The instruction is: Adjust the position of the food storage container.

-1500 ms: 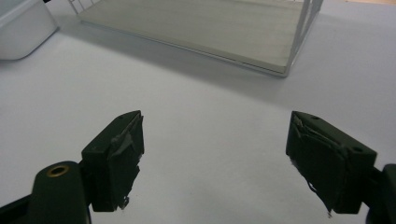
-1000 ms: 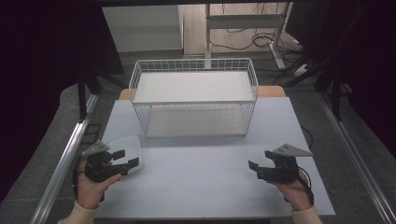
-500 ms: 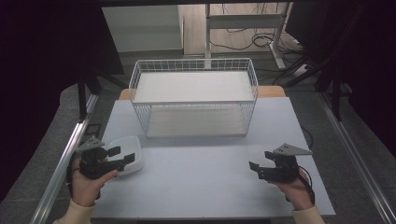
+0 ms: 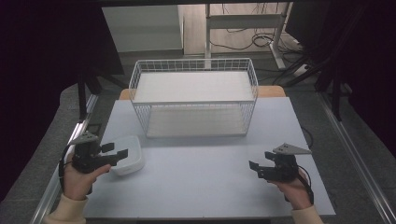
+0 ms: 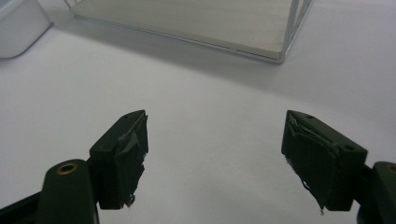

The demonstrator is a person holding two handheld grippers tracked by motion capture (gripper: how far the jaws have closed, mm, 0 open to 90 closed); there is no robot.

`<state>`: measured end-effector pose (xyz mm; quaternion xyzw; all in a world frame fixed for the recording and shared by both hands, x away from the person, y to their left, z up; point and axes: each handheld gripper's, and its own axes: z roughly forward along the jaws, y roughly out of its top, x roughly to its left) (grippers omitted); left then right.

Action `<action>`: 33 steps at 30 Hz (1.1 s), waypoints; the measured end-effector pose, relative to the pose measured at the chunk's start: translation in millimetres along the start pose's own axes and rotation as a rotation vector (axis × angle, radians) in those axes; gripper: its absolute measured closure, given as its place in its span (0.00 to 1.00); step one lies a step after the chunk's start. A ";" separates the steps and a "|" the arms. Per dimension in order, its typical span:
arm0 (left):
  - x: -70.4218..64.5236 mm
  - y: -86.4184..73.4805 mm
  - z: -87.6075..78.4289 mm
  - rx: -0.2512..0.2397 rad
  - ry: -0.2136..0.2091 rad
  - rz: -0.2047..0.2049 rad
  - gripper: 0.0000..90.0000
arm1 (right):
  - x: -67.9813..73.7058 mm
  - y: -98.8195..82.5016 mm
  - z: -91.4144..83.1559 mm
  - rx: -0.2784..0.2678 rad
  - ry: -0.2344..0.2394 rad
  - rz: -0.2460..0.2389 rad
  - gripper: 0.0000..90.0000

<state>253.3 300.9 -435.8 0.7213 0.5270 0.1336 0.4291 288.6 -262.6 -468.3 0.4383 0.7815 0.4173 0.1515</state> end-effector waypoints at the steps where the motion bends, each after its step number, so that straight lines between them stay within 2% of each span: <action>1: 3.3 1.3 -1.7 0.001 0.003 -0.007 0.33 | 0.5 0.3 0.0 0.000 0.000 0.000 0.26; 5: 18.0 6.0 -6.3 0.006 0.037 -0.032 0.36 | 2.7 1.3 -0.9 -0.003 0.002 -0.006 0.26; 10: 31.4 11.7 -6.6 0.007 0.051 -0.047 0.40 | 0.6 0.4 -1.0 0.001 -0.004 -0.001 0.26; 11: 37.9 14.8 -4.6 0.017 0.060 -0.050 0.42 | 0.1 0.0 -1.1 0.002 -0.005 0.002 0.26; 12: 37.9 14.8 -4.6 0.017 0.060 -0.050 0.43 | 0.1 0.0 -1.1 0.002 -0.005 0.002 0.26; 15: 50.7 19.2 3.3 0.041 0.098 -0.054 0.46 | -0.2 -0.2 -0.8 0.005 -0.013 0.001 0.26; 16: 50.7 19.2 3.3 0.041 0.098 -0.054 0.47 | -0.2 -0.2 -0.8 0.005 -0.013 0.001 0.26; 17: 56.5 19.9 7.4 0.055 0.110 -0.059 0.48 | -0.4 -0.6 0.0 0.008 -0.013 0.001 0.26; 26: 71.4 16.5 14.4 0.087 0.147 -0.068 0.70 | -0.7 -1.7 1.4 0.020 -0.025 0.006 0.26; 33: 85.6 11.7 14.9 0.114 0.166 -0.093 0.87 | -0.8 -2.1 2.5 0.025 -0.029 0.004 0.26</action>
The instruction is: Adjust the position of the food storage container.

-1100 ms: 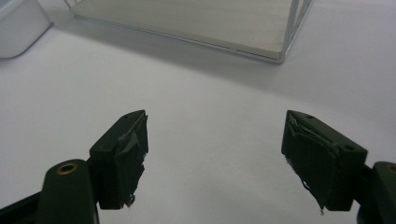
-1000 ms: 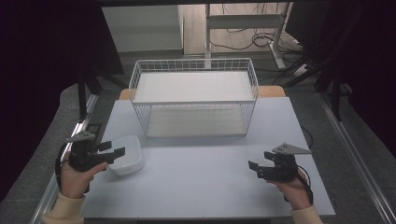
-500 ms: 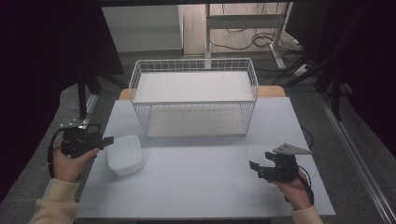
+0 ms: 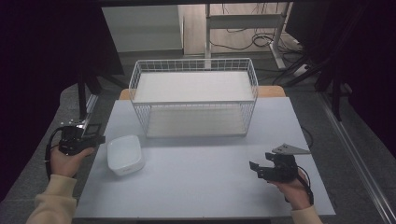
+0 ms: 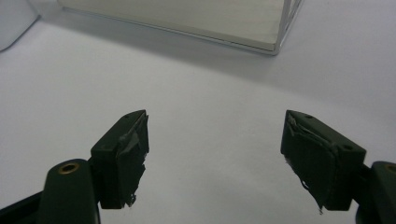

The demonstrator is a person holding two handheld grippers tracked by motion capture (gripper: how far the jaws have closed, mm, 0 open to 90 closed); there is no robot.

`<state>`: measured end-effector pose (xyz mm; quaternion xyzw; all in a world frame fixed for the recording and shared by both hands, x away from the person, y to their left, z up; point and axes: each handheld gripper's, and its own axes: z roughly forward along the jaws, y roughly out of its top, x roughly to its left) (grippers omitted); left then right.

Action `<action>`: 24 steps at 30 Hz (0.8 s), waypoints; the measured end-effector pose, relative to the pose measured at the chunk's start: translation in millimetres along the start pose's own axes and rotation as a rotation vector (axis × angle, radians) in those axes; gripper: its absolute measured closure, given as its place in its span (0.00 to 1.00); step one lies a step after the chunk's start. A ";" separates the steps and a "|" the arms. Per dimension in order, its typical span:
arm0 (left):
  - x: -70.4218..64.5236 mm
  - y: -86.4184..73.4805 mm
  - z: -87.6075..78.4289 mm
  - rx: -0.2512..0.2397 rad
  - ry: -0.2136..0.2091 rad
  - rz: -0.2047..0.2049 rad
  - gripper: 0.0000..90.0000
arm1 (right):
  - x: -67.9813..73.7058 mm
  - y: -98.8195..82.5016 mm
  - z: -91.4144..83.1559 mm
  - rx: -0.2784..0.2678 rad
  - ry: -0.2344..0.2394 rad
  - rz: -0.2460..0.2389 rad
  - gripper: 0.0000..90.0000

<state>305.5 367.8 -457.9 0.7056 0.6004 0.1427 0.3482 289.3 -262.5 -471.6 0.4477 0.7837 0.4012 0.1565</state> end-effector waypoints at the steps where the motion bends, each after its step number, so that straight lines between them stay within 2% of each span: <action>1: 0.0 0.0 0.0 0.000 0.000 0.000 0.89 | 0.0 0.0 0.0 0.000 0.000 0.000 0.26; 5: 5.0 -1.9 2.4 0.017 0.016 -0.009 0.97 | -0.3 -0.7 1.0 0.006 -0.002 0.000 0.26; 12: 21.5 -7.1 17.0 0.060 0.047 -0.034 1.00 | -1.6 -1.6 2.4 0.014 -0.004 0.003 0.26; 19: 33.1 -14.7 26.3 0.078 0.044 -0.063 1.00 | -0.3 -1.6 2.9 0.015 -0.009 0.001 0.26; 24: 35.9 -17.7 31.7 0.094 0.029 -0.064 1.00 | -0.1 -1.5 3.1 0.016 -0.009 -0.005 0.26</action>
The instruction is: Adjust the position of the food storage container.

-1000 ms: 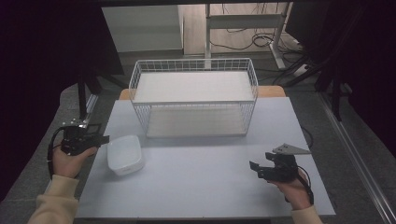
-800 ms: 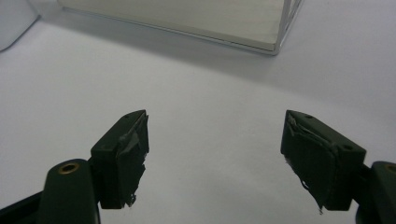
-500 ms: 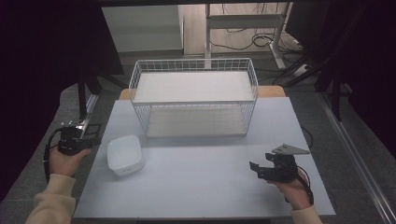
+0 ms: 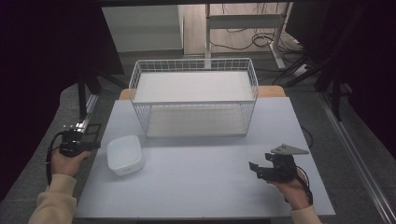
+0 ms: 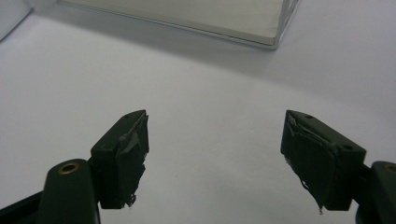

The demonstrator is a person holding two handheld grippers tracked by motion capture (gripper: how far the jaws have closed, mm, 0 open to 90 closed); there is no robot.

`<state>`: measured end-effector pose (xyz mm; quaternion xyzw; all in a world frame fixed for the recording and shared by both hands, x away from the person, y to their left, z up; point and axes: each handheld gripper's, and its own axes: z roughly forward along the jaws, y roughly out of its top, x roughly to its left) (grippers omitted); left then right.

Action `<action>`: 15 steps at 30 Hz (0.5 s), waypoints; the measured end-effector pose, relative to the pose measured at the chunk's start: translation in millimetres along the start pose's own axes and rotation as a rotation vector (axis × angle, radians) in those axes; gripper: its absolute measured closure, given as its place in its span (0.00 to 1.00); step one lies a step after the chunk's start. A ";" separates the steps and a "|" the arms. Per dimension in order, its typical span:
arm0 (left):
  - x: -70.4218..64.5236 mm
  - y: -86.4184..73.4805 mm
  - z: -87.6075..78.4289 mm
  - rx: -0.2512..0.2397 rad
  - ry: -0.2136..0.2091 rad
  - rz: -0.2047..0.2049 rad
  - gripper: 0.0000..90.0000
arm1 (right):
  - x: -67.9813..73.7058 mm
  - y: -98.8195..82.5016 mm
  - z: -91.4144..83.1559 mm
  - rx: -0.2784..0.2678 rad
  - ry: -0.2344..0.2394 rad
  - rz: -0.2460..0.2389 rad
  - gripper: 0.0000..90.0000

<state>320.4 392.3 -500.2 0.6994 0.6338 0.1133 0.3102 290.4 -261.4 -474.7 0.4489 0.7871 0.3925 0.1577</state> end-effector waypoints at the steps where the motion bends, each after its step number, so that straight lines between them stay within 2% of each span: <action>1: 0.2 0.1 1.2 0.001 -0.005 -0.001 1.00 | -0.2 -0.1 0.2 0.001 -0.001 -0.001 0.26; 10: -1.3 2.2 10.0 0.019 -0.034 -0.005 1.00 | -1.8 -0.1 -1.9 -0.003 -0.005 0.006 0.26; 15: -7.6 2.8 13.7 0.028 -0.066 0.002 1.00 | -1.5 -0.2 -1.9 0.000 -0.005 0.005 0.26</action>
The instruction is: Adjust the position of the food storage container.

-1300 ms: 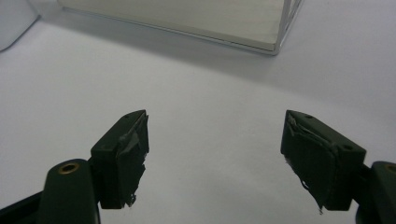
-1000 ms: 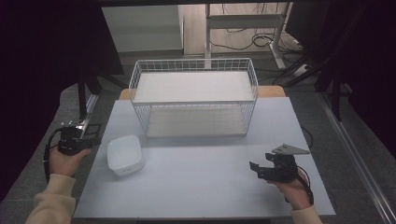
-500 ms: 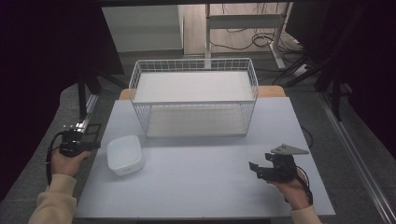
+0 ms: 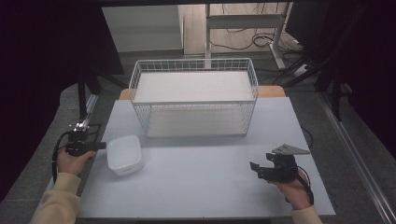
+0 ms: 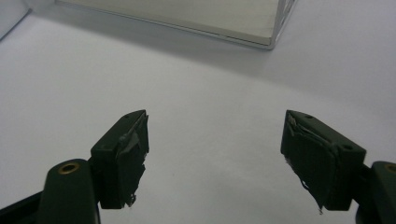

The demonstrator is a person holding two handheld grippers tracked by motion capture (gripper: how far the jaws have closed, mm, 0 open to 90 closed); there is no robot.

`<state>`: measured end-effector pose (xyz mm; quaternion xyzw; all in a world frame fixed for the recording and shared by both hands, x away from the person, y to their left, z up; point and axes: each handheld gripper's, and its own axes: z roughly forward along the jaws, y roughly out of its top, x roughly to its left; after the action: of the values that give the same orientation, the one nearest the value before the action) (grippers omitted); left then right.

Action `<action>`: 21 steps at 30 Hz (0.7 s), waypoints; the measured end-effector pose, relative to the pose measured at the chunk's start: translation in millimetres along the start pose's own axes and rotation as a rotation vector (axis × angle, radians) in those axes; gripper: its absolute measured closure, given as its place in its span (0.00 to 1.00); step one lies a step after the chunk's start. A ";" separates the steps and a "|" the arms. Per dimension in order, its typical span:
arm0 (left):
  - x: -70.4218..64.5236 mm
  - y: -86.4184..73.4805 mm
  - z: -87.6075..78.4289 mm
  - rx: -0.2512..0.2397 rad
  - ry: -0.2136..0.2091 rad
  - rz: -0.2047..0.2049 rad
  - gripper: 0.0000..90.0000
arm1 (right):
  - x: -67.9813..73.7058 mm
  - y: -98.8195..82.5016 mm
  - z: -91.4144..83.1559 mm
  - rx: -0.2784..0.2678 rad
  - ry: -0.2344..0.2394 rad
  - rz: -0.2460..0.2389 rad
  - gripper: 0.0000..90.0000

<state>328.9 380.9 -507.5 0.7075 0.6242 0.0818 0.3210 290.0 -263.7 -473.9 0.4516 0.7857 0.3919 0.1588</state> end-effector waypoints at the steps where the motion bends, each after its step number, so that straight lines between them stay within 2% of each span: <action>1: -1.5 0.3 0.8 0.001 -0.007 0.003 1.00 | -0.4 0.1 -0.1 -0.001 -0.001 -0.002 0.26; 5: -4.8 1.7 2.4 0.004 -0.010 0.007 1.00 | -1.1 -0.1 -0.7 -0.003 -0.003 -0.001 0.26; 11: -8.8 1.7 4.4 0.002 -0.037 -0.001 1.00 | -1.7 0.0 -0.8 -0.003 -0.001 0.004 0.26; 21: -37.2 7.0 13.8 0.008 -0.094 0.048 1.00 | -0.9 0.6 -2.4 -0.008 0.000 0.002 0.26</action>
<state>334.2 341.2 -503.8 0.7265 0.5918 0.0538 0.3452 289.4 -265.3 -471.9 0.4519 0.7837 0.3950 0.1601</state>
